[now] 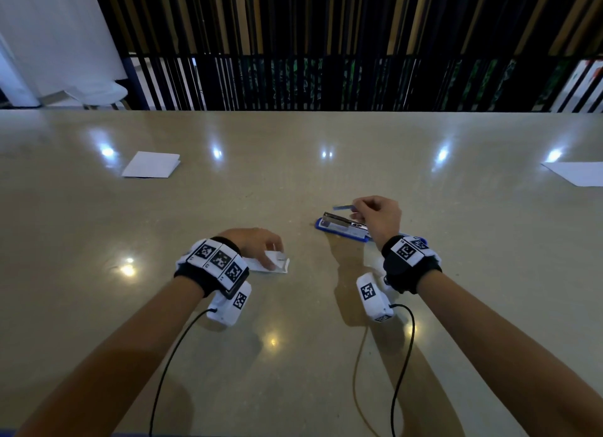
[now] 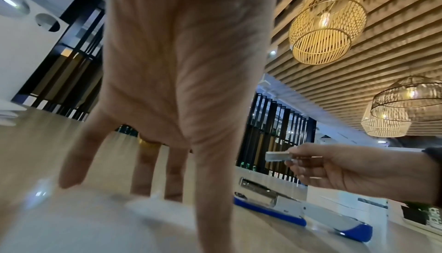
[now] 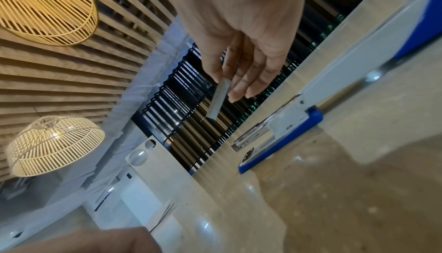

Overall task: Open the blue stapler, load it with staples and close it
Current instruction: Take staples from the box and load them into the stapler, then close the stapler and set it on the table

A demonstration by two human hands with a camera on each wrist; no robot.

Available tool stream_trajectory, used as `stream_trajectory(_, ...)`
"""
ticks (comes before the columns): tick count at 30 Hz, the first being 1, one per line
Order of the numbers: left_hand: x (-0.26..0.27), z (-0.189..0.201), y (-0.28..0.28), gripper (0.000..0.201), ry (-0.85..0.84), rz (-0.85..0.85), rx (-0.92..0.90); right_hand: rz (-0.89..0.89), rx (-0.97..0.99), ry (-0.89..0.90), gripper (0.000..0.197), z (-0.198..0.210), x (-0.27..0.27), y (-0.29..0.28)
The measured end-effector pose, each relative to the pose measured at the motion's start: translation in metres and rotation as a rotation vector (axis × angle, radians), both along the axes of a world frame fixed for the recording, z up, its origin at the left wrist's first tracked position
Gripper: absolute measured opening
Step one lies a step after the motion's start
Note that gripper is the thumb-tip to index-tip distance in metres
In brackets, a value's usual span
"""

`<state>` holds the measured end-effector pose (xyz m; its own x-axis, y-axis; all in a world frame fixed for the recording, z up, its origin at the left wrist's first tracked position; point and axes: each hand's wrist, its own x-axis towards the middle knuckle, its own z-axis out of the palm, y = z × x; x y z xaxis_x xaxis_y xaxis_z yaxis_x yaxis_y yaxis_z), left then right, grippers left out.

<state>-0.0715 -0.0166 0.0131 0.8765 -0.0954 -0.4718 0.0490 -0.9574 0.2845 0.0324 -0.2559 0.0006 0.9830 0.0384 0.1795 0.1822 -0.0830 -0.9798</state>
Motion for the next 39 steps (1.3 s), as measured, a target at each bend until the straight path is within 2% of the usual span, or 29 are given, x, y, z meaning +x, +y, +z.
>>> stream_trajectory(1,0.001,0.003,-0.004,0.057,-0.016,0.018,-0.015,-0.002,-0.006,0.002,0.016,0.0,0.001,-0.002)
stream_trajectory(3,0.003,0.008,-0.016,0.061,-0.2,0.086,-0.076,0.022,0.001,0.0,0.015,0.001,-0.001,-0.003)
stream_trajectory(5,0.009,0.011,-0.029,0.053,-0.437,0.103,-0.148,0.073,0.016,-0.002,0.012,0.004,-0.004,-0.001)
stream_trajectory(7,0.017,0.013,-0.041,0.044,-0.591,0.116,-0.276,0.144,0.021,-0.017,0.011,0.007,-0.006,0.002)
stream_trajectory(13,0.035,0.023,-0.064,0.03,-0.748,0.091,-0.391,0.249,0.002,-0.075,0.011,0.011,-0.007,0.004)
stream_trajectory(20,0.046,0.024,-0.065,0.021,-0.816,0.099,-0.315,0.298,-0.132,-0.138,0.015,0.011,0.0,-0.005)
stream_trajectory(26,0.055,0.022,-0.072,0.02,-0.772,0.071,-0.197,0.309,-0.534,-0.348,0.015,0.017,0.006,-0.01)
stream_trajectory(30,0.06,0.014,-0.076,0.021,-0.711,0.093,-0.168,0.304,-0.705,-0.351,0.011,0.014,0.017,-0.008)
stream_trajectory(32,0.063,0.009,-0.079,0.033,-0.601,0.153,-0.135,0.26,-0.746,-0.319,0.009,0.009,0.026,-0.009)
stream_trajectory(35,0.065,0.001,-0.08,0.058,-0.343,0.238,0.014,0.241,-0.8,-0.248,0.01,0.002,0.032,-0.01)
stream_trajectory(39,0.059,-0.01,-0.081,0.073,-0.153,0.176,0.078,0.24,-0.822,-0.183,0.012,-0.008,0.035,-0.01)
